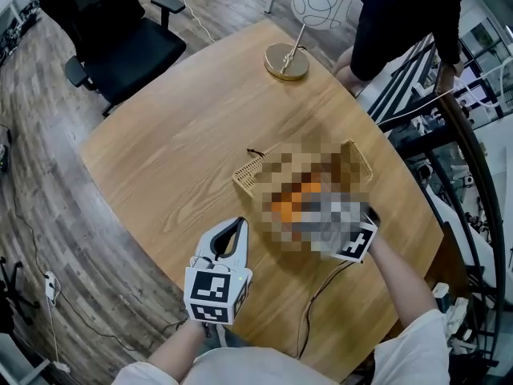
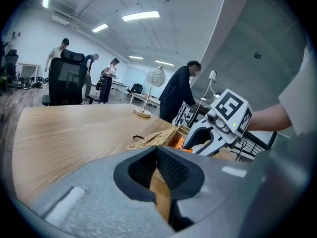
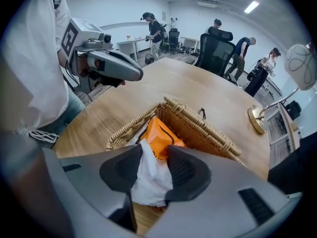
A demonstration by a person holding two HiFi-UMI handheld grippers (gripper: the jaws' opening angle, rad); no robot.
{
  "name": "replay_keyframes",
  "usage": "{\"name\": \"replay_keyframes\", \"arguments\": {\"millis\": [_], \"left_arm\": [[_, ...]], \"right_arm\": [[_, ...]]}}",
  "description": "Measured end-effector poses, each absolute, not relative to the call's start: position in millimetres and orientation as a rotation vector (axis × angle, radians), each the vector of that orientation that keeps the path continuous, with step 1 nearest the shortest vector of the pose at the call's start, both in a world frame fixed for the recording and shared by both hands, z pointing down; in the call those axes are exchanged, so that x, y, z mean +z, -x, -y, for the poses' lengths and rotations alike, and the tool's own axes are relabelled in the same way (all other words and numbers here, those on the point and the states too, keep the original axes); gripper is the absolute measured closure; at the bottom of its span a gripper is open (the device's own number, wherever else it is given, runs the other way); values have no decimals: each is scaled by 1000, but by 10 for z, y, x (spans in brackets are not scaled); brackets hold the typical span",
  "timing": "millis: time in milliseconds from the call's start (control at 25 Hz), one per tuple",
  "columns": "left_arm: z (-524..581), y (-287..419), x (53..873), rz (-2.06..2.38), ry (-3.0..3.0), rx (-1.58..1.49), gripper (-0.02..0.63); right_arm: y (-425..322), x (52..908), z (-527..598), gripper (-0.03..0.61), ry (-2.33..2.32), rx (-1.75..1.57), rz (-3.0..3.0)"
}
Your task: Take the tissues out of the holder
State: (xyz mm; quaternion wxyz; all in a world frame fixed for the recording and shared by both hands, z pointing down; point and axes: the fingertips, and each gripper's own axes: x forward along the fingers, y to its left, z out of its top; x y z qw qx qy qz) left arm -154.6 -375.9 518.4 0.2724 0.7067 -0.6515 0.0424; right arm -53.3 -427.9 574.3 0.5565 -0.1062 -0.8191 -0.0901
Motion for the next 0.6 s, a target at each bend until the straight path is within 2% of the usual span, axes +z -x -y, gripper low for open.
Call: {"name": "replay_keyframes", "arguments": {"millis": [360,600], "left_arm": [[3732,1608,5093,1780,-1894,84,603],[3710,1590,5032,1779,-1901,63,603]], "right_arm": [[521,5634,4340,497,216,-266,1931],[540,5462,4374,522,189,-317,1931]]}}
